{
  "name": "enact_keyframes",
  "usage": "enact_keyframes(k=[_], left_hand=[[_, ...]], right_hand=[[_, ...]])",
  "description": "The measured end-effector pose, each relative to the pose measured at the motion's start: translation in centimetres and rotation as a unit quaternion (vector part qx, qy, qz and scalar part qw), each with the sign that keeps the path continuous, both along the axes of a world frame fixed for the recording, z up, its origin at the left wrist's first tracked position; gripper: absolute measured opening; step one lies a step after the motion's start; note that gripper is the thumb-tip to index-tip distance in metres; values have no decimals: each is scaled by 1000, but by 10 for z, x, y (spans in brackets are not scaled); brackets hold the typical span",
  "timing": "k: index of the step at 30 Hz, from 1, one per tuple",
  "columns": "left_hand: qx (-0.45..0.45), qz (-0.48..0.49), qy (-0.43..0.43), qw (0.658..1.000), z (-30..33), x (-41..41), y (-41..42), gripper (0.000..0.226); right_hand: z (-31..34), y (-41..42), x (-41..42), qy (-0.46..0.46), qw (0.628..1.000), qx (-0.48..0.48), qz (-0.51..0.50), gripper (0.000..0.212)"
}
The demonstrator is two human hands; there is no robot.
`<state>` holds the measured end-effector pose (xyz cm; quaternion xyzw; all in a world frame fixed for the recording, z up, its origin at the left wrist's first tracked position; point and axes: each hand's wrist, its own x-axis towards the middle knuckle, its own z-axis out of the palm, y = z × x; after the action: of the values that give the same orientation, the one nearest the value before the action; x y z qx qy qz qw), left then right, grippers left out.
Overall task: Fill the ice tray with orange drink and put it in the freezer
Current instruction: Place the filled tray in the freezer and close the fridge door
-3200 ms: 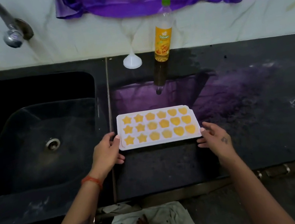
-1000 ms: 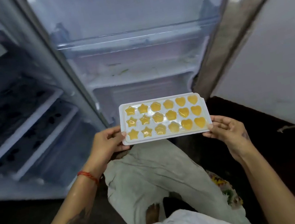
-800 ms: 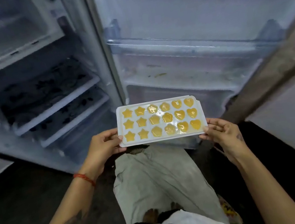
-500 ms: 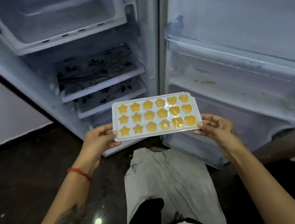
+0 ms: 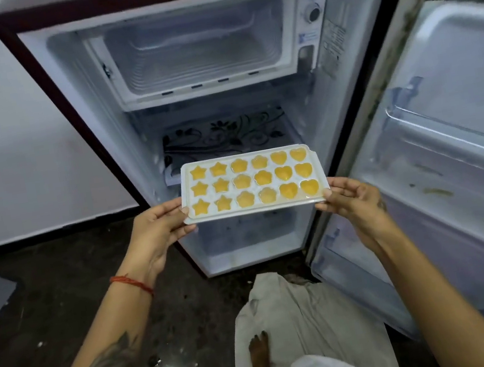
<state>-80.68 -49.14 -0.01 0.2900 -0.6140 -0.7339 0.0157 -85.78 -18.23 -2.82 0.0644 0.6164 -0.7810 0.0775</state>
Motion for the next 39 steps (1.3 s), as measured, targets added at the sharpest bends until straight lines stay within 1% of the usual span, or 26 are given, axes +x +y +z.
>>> enact_keyframes(k=[3,6,11,16,23,28,30,32,36,39], left_hand=[[26,1,22,999,9,-24,-19,22],[52,-22,47,997,20,-47,-35,28],[87,-32,86,992,39,-83,-46,39],[80,3,116,990,46,-119,-49,39],[83,61,154,983,42,-167,-57,34],[65,82,179,978,39,-202,-68,26],[51,100,175,978,37,-214,-70,25],[40,116,167,978,36,-225,-68,17],[15,131,169,977,39,-242,-63,20],[10,145,164,976,38,-254,-66,19]], right_hand=[[10,-17,-27,12,1000,-13,-8,15],[21,-31,-56,28,999,-16,-15,14],[41,-45,-103,42,998,-33,-22,20],[57,-61,-150,60,998,-36,-3,9],[64,-90,-209,72,997,-31,12,16],[68,-106,-243,52,998,-43,-8,17],[70,-112,-256,43,998,-40,-10,19],[71,-118,-268,24,999,-35,-16,22],[69,-126,-285,-13,1000,-14,-24,26],[69,-130,-295,-19,999,7,-27,28]])
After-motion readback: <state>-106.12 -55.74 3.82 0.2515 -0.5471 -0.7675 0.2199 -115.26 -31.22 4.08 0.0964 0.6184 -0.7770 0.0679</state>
